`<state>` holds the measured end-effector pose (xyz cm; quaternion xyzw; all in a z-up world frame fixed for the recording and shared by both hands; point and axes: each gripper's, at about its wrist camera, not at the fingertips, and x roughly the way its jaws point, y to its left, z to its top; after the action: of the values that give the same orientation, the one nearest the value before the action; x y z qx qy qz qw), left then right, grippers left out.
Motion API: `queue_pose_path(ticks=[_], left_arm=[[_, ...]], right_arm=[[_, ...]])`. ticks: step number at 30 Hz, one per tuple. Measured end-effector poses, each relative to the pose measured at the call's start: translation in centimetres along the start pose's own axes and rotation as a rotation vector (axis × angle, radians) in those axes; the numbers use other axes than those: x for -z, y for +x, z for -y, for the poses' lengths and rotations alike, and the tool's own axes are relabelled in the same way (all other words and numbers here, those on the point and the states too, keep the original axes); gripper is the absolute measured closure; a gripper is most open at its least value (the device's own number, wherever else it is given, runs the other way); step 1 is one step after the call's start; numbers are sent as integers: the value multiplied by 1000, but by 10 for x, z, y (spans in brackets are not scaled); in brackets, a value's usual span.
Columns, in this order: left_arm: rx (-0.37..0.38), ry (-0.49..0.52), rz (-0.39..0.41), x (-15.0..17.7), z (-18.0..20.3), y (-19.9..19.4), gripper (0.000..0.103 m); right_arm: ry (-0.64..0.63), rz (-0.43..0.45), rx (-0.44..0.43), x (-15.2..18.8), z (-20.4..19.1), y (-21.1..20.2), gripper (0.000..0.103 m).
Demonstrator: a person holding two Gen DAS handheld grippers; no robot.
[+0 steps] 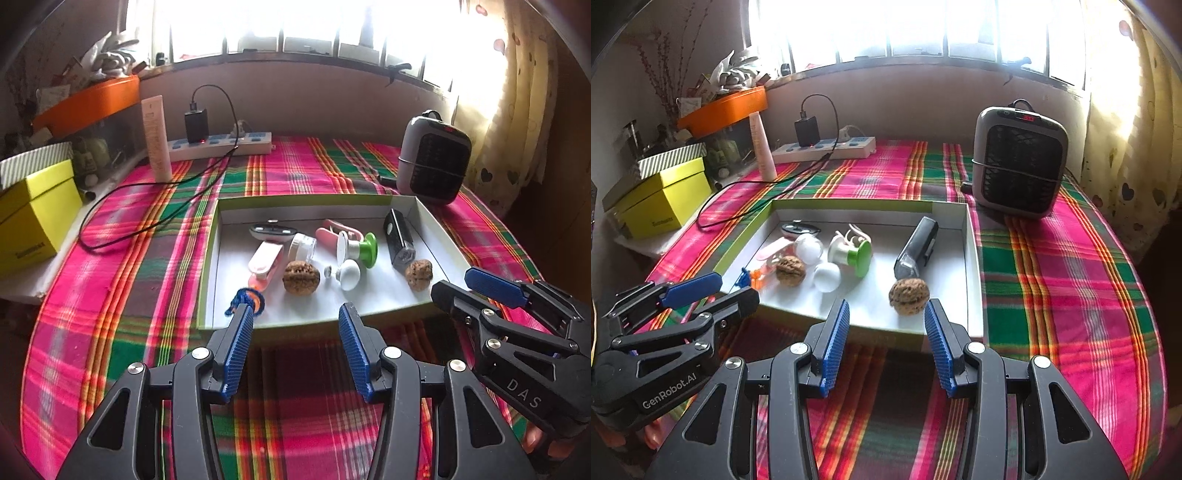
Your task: Organize objects
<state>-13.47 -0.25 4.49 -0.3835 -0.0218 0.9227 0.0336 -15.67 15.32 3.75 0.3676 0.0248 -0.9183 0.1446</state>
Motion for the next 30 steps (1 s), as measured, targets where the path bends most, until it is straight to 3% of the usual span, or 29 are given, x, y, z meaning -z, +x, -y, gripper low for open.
queue_pose_path(ticks=[17,30], left_arm=[[-8,15,-26,49,4,-30,56],[-24,2,-68,74,2,-31,56]], right_arm=[[-1,-39,19,44,-19,-26,59],[34,-78,47,71,-18,-26,59]])
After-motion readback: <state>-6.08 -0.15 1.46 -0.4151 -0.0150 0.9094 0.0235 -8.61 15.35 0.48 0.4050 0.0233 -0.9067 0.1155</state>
